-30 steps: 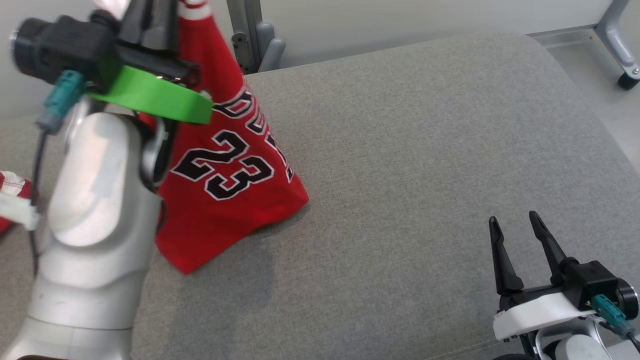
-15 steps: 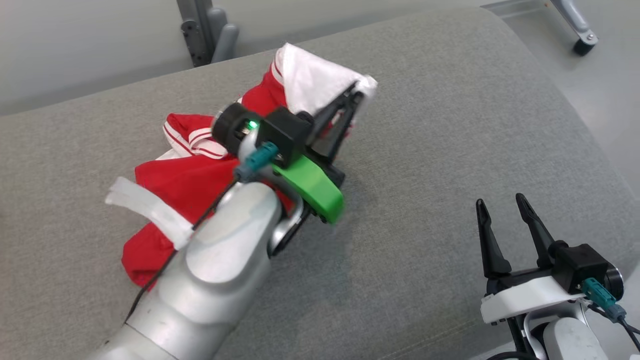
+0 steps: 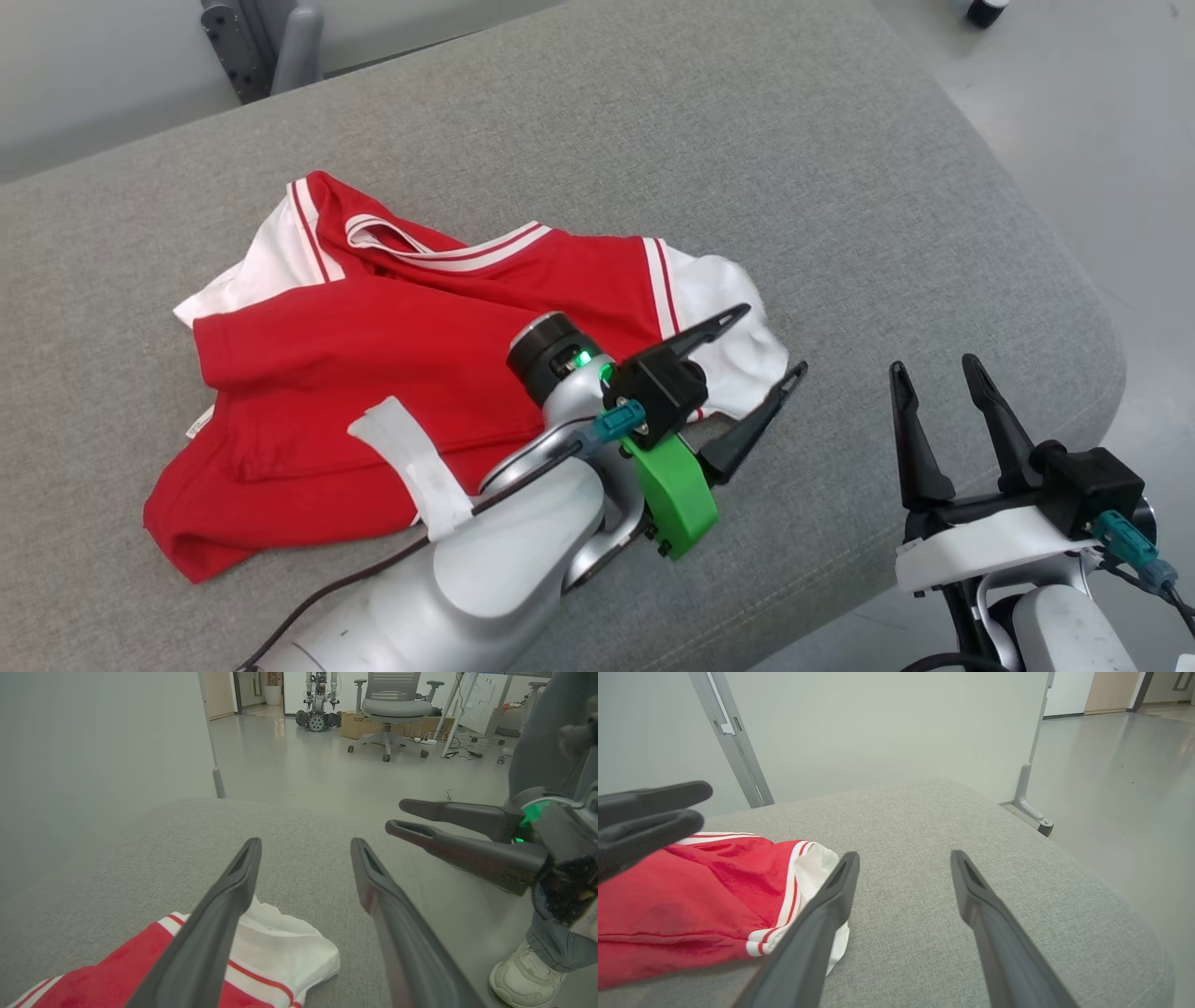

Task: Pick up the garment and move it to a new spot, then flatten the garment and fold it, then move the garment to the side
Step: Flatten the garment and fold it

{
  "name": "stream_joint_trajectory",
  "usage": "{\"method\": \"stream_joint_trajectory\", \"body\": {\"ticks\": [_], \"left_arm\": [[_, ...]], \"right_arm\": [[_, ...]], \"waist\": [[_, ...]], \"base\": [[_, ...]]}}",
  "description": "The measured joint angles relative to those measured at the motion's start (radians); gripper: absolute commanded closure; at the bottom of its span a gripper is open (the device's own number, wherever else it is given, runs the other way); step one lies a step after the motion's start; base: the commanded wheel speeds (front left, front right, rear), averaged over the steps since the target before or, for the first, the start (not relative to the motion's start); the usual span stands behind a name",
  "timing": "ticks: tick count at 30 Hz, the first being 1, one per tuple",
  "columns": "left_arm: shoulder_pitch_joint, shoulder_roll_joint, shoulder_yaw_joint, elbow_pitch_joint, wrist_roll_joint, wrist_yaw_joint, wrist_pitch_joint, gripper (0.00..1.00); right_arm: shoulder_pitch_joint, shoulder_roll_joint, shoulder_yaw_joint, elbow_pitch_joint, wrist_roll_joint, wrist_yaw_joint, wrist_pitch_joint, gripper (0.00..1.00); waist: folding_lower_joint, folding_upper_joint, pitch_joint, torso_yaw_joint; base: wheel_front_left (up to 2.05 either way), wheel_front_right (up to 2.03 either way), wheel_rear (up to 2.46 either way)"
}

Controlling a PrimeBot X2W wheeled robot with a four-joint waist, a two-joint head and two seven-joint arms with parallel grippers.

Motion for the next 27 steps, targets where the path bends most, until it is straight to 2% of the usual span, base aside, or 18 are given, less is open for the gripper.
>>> {"method": "stream_joint_trajectory", "body": {"ticks": [3,6,11,13,16,19,27], "left_arm": [[0.004,0.0,-0.041,-0.009,-0.032,-0.002,0.0,0.0],[0.004,0.0,-0.042,-0.038,-0.06,0.005,0.0,0.0],[0.004,0.0,0.008,-0.053,-0.076,0.047,0.0,0.0],[0.025,0.008,0.069,-0.049,-0.067,0.071,0.0,0.0],[0.051,0.04,0.106,-0.057,-0.055,0.087,0.0,0.0],[0.101,0.104,0.163,-0.082,-0.048,0.116,-0.001,0.0],[0.293,0.277,0.298,-0.197,-0.073,0.227,-0.002,0.0]], "right_arm": [[0.0,0.0,-0.004,0.0,0.004,0.0,0.0,0.0],[0.0,0.0,-0.012,-0.001,0.007,0.0,0.0,0.0],[0.002,0.0,-0.027,-0.006,0.005,0.0,0.0,0.0],[0.008,0.001,-0.034,-0.009,-0.001,0.0,0.0,0.0],[0.018,0.001,-0.04,-0.011,-0.004,0.0,0.0,0.0],[0.024,0.001,-0.043,-0.012,-0.011,0.0,0.0,0.0],[0.047,0.001,-0.057,-0.019,-0.033,0.0,0.0,0.0]], "waist": [[0.0,0.0,0.013,-0.008],[0.0,0.0,0.017,-0.004],[0.0,0.0,0.011,0.024],[0.0,0.0,0.005,0.044],[0.0,0.0,0.0,0.059],[0.0,0.0,-0.008,0.082],[0.0,-0.0001,-0.035,0.136]], "base": [[0.0,0.0,0.0],[0.0,0.0,0.0],[0.0,0.0,0.0],[0.0,0.0,0.0],[0.0,0.0,0.0],[0.0,0.0,0.0],[0.0,0.0,0.0]]}}
